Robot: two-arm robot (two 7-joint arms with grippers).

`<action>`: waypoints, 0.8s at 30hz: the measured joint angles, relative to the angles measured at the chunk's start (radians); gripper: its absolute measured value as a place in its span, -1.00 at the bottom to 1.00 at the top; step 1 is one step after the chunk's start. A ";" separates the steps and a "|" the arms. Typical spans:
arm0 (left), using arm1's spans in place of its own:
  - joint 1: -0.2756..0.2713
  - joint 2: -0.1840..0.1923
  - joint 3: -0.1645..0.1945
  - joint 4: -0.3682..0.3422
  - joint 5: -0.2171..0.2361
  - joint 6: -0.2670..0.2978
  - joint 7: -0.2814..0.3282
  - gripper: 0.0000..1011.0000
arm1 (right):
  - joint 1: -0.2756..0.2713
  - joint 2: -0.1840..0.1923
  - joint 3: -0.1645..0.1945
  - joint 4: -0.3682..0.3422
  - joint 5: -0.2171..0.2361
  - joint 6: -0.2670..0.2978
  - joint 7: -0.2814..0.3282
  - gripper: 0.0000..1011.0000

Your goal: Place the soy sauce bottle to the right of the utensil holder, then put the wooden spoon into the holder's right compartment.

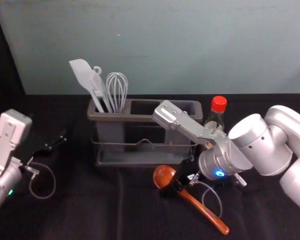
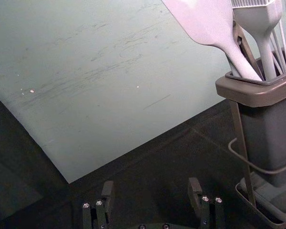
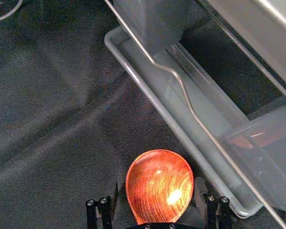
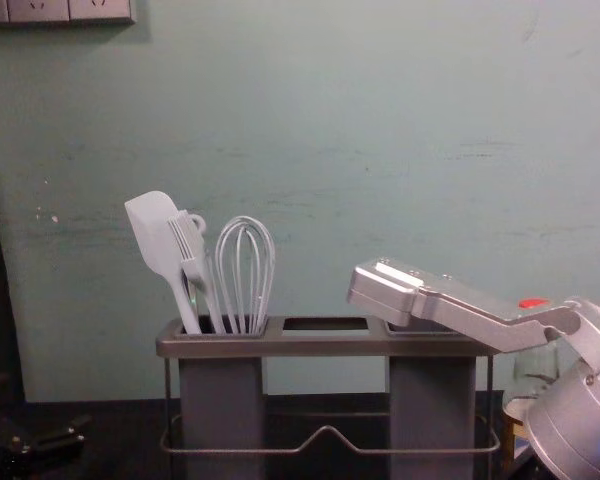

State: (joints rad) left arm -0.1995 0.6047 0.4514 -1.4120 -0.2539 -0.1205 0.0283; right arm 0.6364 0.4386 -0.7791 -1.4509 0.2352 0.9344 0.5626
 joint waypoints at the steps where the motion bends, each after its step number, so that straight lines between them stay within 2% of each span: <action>1: 0.000 0.000 0.000 0.000 0.000 0.000 0.000 1.00 | 0.000 0.000 0.000 0.000 0.000 0.000 0.000 0.98; 18: 0.000 0.000 0.000 0.000 0.000 0.000 0.000 1.00 | 0.001 -0.001 -0.001 0.001 0.001 0.002 -0.001 0.97; 24: 0.000 0.000 0.000 0.000 0.000 0.000 0.000 1.00 | 0.002 -0.001 -0.001 0.001 0.002 0.003 -0.002 0.72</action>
State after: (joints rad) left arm -0.1996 0.6047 0.4514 -1.4120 -0.2539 -0.1205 0.0283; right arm 0.6380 0.4380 -0.7797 -1.4498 0.2369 0.9373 0.5611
